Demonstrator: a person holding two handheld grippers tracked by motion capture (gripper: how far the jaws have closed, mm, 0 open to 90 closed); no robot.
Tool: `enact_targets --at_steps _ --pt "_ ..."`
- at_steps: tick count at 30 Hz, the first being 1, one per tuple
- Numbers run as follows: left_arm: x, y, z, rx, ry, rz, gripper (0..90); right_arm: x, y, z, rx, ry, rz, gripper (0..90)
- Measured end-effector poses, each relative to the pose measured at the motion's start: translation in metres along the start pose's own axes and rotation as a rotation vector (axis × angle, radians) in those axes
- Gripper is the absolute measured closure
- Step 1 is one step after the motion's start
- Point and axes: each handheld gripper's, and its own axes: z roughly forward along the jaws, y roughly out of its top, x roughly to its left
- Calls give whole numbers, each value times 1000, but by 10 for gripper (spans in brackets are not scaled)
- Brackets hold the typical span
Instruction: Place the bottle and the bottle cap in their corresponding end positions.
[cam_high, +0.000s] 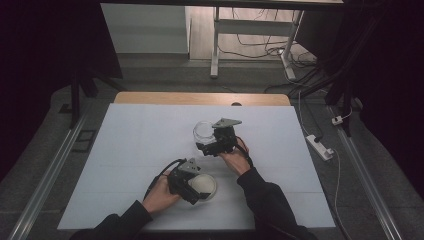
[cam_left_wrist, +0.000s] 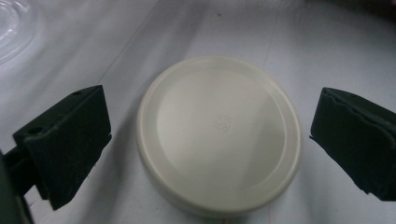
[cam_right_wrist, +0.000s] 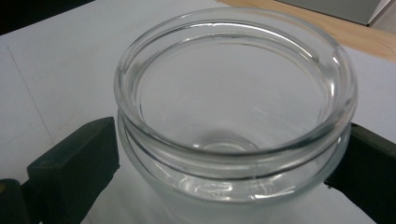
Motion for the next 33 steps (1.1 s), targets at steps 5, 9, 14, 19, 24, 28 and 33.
enact_targets --at_steps 5,9,14,19,24,28,33 --pt "3 -2 -9 -31 -21 -35 0 1 -2 -3 12 -5 -3 0" --pt "3 -4 -16 -33 -15 -37 0 1 -3 -4 28 1 14 0" --pt "4 -8 -19 -17 -13 -42 0 3 -7 -5 44 -6 9 0" --pt "6 -10 -20 -11 -44 -47 0 4 -9 -7 51 -9 4 0" --pt "5 -12 -22 -4 -57 -39 0 7 -12 -12 54 -10 -5 0" --pt "5 -13 -27 2 -43 -41 0 9 -14 -15 63 -8 -13 0" --pt "6 -15 -35 -5 -25 -59 0 11 -16 -19 69 3 -21 0"
